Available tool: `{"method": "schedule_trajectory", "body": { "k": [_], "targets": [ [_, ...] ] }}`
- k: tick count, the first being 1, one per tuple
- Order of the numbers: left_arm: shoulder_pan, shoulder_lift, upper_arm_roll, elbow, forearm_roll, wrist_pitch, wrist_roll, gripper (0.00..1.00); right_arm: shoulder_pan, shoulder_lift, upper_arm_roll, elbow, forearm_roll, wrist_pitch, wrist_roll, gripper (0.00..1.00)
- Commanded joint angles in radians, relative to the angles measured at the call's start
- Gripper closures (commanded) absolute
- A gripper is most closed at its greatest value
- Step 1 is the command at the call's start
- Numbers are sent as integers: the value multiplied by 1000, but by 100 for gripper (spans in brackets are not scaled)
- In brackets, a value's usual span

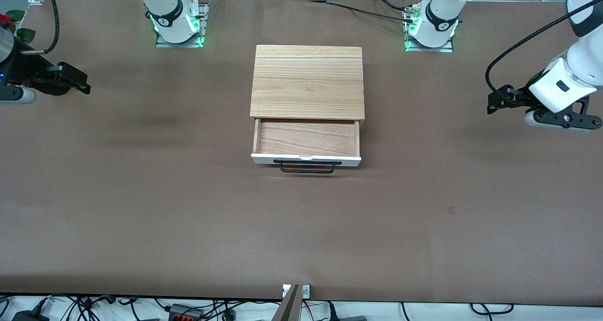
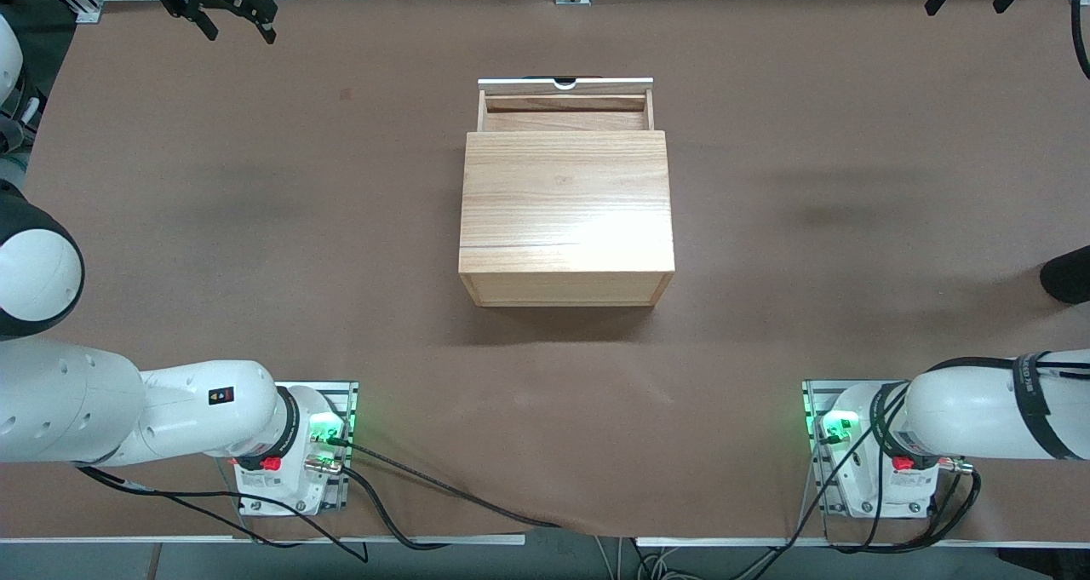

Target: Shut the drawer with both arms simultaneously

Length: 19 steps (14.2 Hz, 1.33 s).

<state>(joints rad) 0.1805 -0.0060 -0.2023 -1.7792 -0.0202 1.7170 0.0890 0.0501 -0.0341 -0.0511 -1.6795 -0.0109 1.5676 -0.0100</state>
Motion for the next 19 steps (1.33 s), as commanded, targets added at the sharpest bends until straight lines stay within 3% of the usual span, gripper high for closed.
{"method": "schedule_trajectory", "body": {
  "k": [1, 7, 14, 19],
  "targets": [
    [2, 7, -5, 10, 14, 0, -6, 0, -15, 10, 11, 26, -4, -21, -5, 0],
    [-16, 43, -6, 55, 12, -2, -15, 0, -15, 17, 11, 26, -4, -35, -10, 0],
    [-211, 295, -6, 292, -24, -25, -214, 0, -7, 42, 14, 26, 2, -37, -2, 0],
    [-297, 512, -6, 453, -26, -13, -230, 0, 40, 175, 20, 27, 49, 12, -15, 0]
  ]
}}
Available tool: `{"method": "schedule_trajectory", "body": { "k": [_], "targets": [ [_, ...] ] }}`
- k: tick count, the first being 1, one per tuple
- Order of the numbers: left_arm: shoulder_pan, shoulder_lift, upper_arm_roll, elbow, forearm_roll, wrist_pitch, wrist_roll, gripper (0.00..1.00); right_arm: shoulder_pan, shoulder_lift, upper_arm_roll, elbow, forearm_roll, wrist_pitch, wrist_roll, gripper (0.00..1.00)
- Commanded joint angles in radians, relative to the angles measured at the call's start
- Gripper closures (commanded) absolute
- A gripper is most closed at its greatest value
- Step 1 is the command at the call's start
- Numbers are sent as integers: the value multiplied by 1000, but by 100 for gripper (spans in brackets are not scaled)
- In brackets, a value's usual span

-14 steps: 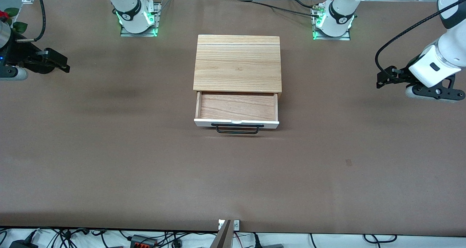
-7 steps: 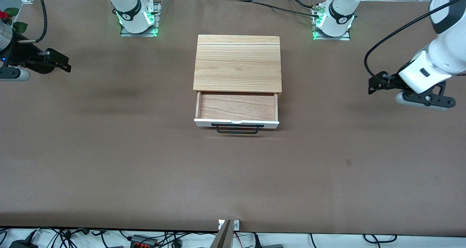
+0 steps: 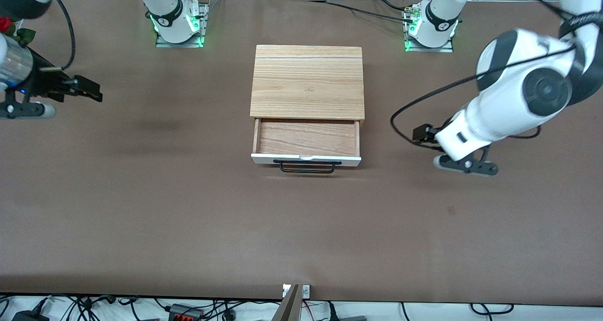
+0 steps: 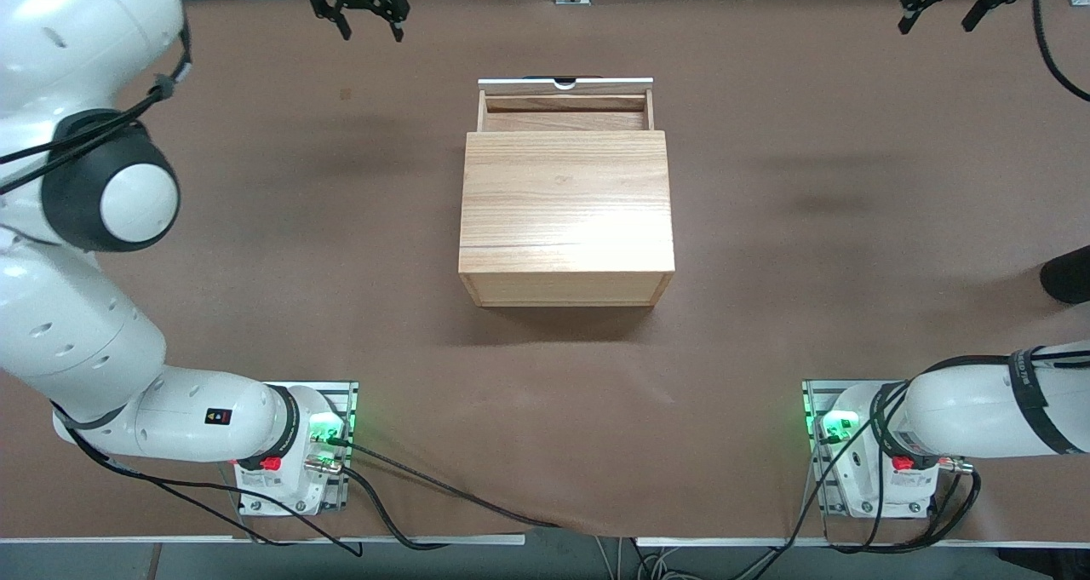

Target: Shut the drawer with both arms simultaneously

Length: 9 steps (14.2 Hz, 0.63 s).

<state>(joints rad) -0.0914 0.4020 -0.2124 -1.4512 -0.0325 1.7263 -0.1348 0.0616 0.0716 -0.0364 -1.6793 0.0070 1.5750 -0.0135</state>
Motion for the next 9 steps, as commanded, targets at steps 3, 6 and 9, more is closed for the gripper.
{"method": "schedule_trajectory", "body": {
  "k": [3, 6, 9],
  "targets": [
    [-54, 190, 4, 175, -14, 31, -6, 0, 78, 157, 4, 26, 245, 107, 4, 0],
    [-76, 239, 4, 176, -23, 91, -11, 0, 131, 246, 4, 26, 448, 245, 4, 0],
    [-88, 282, 4, 177, -115, 143, -12, 0, 210, 321, 4, 24, 545, 429, 6, 0]
  ]
}}
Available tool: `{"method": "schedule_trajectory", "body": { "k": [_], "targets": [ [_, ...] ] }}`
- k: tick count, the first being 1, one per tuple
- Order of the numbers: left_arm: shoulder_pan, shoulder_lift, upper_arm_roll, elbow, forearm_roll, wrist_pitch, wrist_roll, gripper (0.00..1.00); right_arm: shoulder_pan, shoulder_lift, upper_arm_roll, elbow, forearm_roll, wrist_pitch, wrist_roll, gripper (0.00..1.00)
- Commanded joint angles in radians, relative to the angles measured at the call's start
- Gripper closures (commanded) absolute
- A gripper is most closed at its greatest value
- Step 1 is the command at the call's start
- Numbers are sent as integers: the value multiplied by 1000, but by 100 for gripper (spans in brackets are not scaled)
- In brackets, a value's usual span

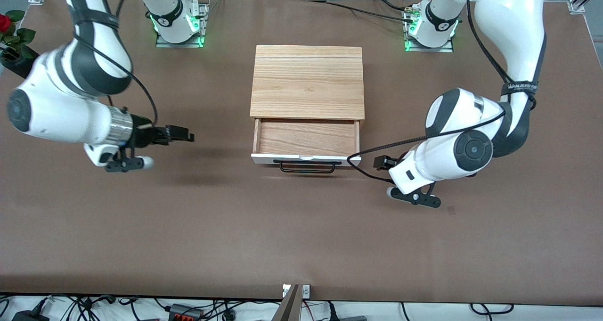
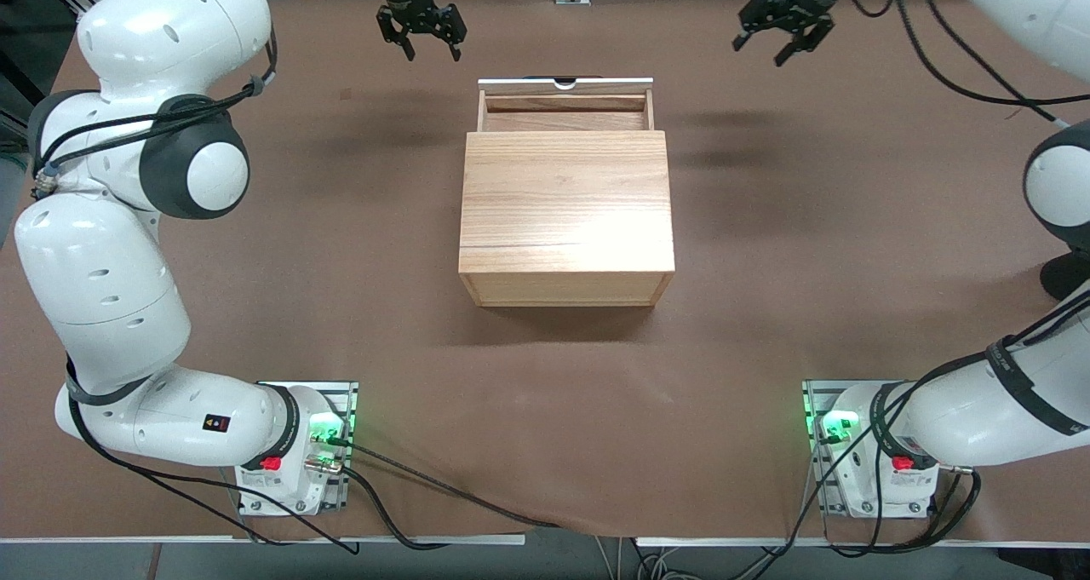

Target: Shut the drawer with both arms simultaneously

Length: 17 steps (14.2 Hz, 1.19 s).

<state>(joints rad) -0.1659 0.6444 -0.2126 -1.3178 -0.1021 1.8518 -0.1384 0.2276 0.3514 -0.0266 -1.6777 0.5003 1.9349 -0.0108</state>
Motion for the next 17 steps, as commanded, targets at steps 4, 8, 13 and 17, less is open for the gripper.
{"method": "schedule_trajectory", "body": {
  "k": [4, 8, 13, 17],
  "targets": [
    [-46, 66, 7, 42, -51, 56, -7, 0, 146, 135, -6, 21, 165, 327, 3, 0],
    [-52, 80, 6, 38, -50, 90, -7, 0, 217, 188, -6, 19, 202, 447, 3, 0],
    [-70, 77, 4, 8, -59, 80, -4, 0, 274, 218, -6, 13, 204, 489, 3, 0],
    [-63, 69, -17, -27, -73, 44, 8, 0, 282, 227, -4, -16, 202, 478, 2, 0]
  ]
}}
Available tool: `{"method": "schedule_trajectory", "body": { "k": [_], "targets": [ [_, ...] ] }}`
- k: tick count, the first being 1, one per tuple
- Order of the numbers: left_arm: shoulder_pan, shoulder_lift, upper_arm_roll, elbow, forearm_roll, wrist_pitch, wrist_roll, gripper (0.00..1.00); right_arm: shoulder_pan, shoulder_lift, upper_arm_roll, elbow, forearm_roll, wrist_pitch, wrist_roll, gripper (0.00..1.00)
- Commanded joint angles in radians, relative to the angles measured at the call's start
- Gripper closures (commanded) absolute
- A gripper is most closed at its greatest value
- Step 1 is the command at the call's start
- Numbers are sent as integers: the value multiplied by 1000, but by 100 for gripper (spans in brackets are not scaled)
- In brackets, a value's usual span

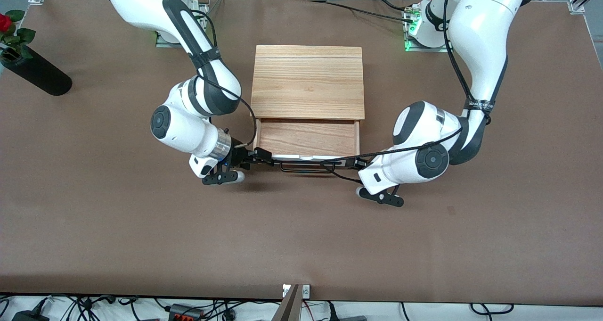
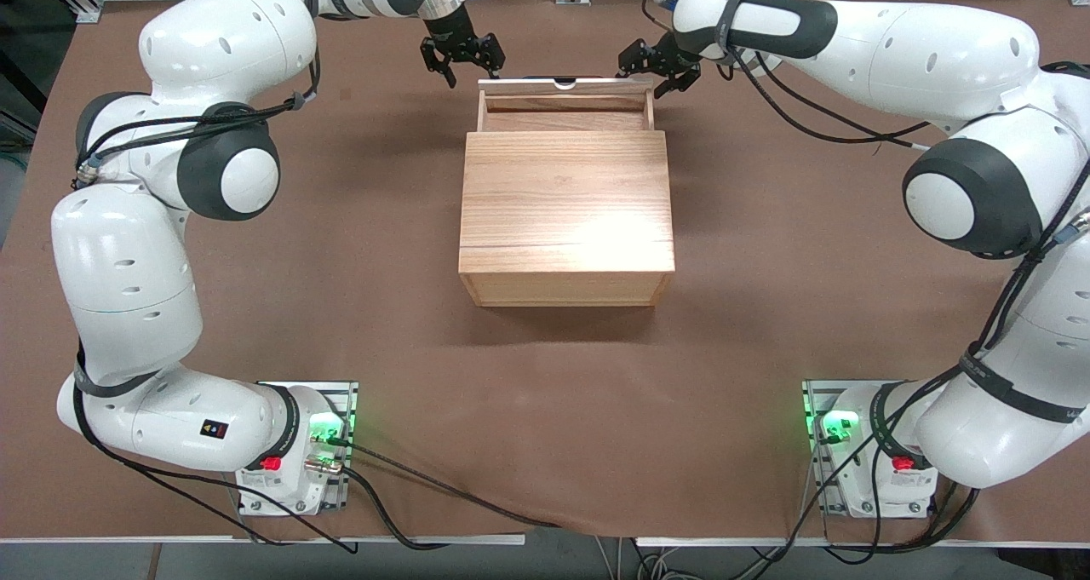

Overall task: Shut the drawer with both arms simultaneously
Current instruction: 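Push the open white drawer into the cabinet with both grippers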

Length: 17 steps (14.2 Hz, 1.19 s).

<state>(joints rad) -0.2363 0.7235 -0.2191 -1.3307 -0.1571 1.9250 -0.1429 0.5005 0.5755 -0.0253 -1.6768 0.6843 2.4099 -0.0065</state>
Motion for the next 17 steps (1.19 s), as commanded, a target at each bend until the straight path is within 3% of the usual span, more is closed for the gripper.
{"method": "schedule_trajectory", "body": {
  "k": [1, 5, 9, 17],
  "targets": [
    [8, -12, -11, -15, -18, -55, 14, 0, 13, 1, -5, -21, 18, 3, -4, 0],
    [20, -24, -42, -28, -18, -115, 17, 0, 35, -3, -5, -35, 20, -37, -3, 0],
    [21, -73, -48, -114, -19, -115, 43, 0, 32, -8, -7, -37, 20, -139, -1, 0],
    [54, -85, -118, -130, -21, -182, 43, 0, 13, -16, -18, -37, 17, -343, -4, 0]
  ]
}}
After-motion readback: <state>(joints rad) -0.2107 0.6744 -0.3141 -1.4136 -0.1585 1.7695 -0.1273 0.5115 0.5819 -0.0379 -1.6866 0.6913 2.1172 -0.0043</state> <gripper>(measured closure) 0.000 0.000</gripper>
